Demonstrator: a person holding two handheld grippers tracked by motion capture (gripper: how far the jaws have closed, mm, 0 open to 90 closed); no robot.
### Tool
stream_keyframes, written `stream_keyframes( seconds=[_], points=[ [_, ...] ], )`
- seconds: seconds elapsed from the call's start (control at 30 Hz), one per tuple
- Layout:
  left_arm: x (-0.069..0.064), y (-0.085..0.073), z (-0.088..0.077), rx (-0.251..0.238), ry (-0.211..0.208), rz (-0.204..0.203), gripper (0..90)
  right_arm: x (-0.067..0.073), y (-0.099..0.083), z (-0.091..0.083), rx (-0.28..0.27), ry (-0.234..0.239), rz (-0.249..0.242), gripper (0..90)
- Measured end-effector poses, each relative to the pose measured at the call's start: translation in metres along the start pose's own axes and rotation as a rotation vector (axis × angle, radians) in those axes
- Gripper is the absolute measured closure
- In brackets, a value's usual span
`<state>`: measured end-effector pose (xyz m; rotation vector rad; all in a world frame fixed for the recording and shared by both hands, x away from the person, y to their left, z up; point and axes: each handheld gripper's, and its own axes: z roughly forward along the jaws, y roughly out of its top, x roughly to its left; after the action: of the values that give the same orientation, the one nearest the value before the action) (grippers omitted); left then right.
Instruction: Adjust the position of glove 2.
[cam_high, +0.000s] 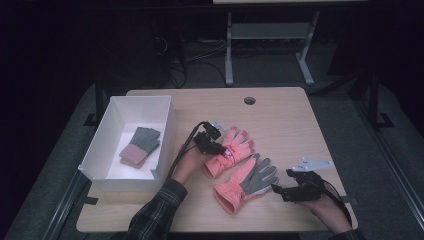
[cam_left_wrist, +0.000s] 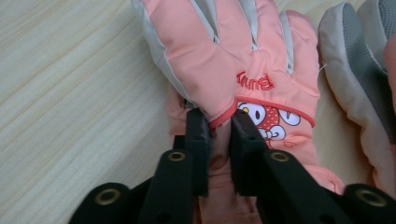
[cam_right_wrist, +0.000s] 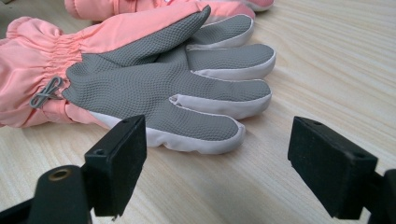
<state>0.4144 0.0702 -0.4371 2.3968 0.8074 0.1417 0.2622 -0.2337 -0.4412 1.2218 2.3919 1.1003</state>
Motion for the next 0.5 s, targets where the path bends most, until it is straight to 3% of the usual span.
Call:
stream_keyframes(
  seconds=[0.27,0.5],
  points=[
    [0.007,0.0,-0.016,-0.043,-0.08,-0.072,83.1,0.0,0.0,0.0,0.001,0.0,0.004,19.3],
    [0.005,0.006,-0.042,-0.061,-0.125,-0.084,83.2,-0.001,0.0,0.001,0.004,0.002,0.006,19.3]
  ],
)
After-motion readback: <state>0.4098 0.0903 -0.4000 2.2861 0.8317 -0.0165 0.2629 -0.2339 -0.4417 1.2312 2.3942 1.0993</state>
